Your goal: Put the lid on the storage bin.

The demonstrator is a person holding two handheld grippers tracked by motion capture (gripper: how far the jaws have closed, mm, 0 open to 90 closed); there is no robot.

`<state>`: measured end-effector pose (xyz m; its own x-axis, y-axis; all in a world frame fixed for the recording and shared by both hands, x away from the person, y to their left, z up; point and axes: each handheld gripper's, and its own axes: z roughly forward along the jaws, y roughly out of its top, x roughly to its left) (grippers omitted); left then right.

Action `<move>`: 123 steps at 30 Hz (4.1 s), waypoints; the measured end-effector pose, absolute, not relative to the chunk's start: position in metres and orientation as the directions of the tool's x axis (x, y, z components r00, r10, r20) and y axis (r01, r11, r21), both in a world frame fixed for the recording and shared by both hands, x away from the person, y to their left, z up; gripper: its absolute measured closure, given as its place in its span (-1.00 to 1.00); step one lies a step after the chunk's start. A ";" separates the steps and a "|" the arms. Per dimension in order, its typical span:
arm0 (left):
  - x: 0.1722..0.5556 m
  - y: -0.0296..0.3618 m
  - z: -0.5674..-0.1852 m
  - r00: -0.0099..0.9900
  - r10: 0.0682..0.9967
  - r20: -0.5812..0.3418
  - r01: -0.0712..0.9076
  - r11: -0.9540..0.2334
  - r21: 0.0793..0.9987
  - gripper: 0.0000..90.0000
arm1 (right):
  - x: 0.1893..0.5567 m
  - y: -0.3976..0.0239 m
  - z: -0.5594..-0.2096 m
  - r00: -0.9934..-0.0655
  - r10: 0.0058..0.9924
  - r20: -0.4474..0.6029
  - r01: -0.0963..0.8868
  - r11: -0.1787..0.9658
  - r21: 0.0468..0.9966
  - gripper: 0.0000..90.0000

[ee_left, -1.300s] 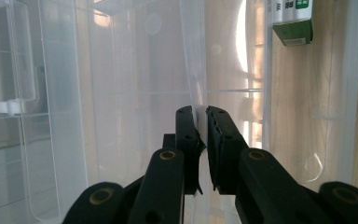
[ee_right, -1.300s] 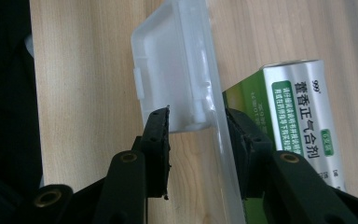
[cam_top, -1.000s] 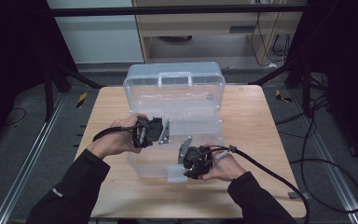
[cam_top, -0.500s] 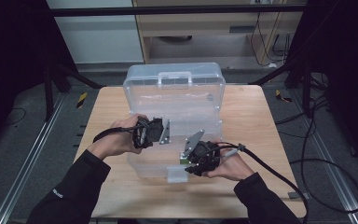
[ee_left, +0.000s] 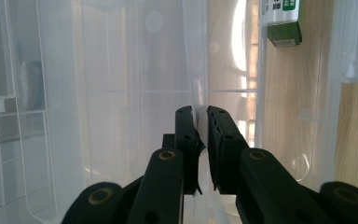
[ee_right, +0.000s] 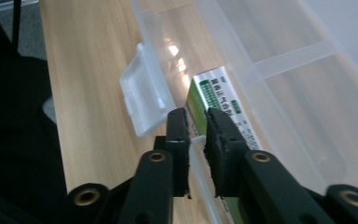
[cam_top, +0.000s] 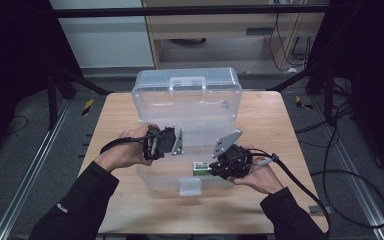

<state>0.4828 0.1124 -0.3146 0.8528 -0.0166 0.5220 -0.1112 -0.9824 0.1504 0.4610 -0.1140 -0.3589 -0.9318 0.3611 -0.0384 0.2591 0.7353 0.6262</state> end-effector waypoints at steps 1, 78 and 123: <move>0.483 0.113 -0.315 0.853 -0.017 0.522 -0.112 -0.982 0.150 0.83 | 0.461 -0.115 -0.357 -0.930 0.365 -0.037 0.261 0.729 0.633 0.85; 0.470 0.107 -0.325 0.877 -0.034 0.479 -0.098 -0.989 0.110 0.82 | 0.519 -0.191 -0.324 -0.564 0.820 0.099 0.409 0.174 0.896 1.00; 0.461 0.197 -0.317 0.796 0.490 0.355 0.144 -0.723 0.676 0.95 | 0.498 -0.199 -0.335 -0.615 0.783 0.093 0.394 0.204 0.896 1.00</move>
<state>0.4611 0.1965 -0.3167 0.7963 0.4900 0.3547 0.1435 -0.7227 0.6761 0.4981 -0.1985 -0.3350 -0.6153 0.7828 0.0926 0.3941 0.2037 0.8962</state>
